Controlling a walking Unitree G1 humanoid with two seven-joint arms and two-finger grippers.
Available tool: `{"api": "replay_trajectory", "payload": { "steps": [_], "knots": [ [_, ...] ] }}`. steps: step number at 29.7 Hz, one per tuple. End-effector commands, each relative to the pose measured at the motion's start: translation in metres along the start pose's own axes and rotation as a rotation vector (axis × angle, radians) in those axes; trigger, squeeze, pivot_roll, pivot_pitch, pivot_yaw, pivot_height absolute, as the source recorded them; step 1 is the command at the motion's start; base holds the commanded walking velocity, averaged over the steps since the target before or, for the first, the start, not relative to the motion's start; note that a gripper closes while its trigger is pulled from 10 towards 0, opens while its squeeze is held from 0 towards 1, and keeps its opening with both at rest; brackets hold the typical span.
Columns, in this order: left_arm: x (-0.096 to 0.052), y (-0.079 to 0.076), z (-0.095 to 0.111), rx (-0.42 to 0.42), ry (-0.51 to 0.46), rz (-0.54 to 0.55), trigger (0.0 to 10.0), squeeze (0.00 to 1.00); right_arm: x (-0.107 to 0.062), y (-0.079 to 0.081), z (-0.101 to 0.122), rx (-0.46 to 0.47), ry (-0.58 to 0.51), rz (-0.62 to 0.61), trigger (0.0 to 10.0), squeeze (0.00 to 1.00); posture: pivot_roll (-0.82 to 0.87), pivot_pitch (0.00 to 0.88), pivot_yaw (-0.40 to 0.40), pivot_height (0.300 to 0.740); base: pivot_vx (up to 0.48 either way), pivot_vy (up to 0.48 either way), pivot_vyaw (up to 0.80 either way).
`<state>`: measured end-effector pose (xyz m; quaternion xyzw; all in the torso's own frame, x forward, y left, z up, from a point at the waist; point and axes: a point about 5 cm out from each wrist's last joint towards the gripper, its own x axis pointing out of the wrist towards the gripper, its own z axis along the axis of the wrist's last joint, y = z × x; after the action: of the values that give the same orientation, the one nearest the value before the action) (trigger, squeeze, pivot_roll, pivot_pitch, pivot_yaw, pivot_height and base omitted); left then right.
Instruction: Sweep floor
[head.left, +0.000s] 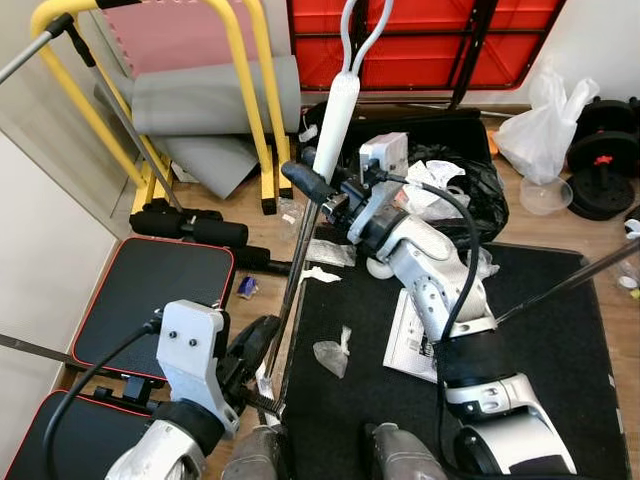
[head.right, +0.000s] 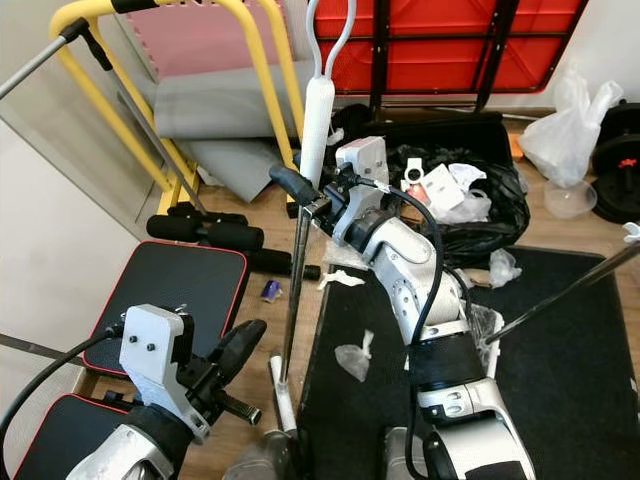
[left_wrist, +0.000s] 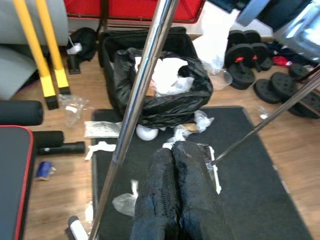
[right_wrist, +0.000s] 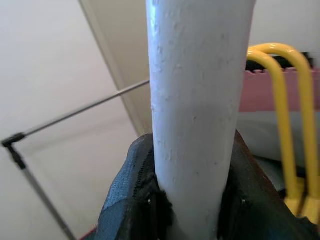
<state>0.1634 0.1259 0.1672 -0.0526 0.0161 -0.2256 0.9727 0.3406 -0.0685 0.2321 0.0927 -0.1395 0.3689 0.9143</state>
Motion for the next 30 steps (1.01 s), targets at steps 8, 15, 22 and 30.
{"api": "replay_trajectory", "payload": {
  "steps": [8,15,22,30],
  "knots": [
    [-0.004,0.000,0.001,-0.019,0.008,-0.026,10.0,0.00,0.002,-0.009,0.004,-0.027,-0.035,-0.056,10.0,0.00,-0.01,0.327,0.017,0.740,0.000,0.000,0.00],
    [-0.004,-0.001,0.001,-0.019,0.010,-0.029,10.0,0.00,-0.001,-0.018,0.004,-0.058,-0.048,-0.050,10.0,0.00,0.00,0.320,0.013,0.740,0.000,0.000,0.00],
    [-0.003,0.000,0.001,-0.018,0.010,-0.032,10.0,0.00,-0.005,-0.027,0.005,-0.138,-0.041,-0.059,10.0,0.00,-0.01,0.316,0.012,0.740,0.000,0.000,0.00],
    [-0.002,0.000,0.002,-0.015,0.007,-0.035,10.0,0.00,-0.010,-0.035,0.002,-0.175,-0.027,-0.076,10.0,0.00,-0.01,0.322,0.010,0.740,0.000,0.000,0.00]
  ]
}}
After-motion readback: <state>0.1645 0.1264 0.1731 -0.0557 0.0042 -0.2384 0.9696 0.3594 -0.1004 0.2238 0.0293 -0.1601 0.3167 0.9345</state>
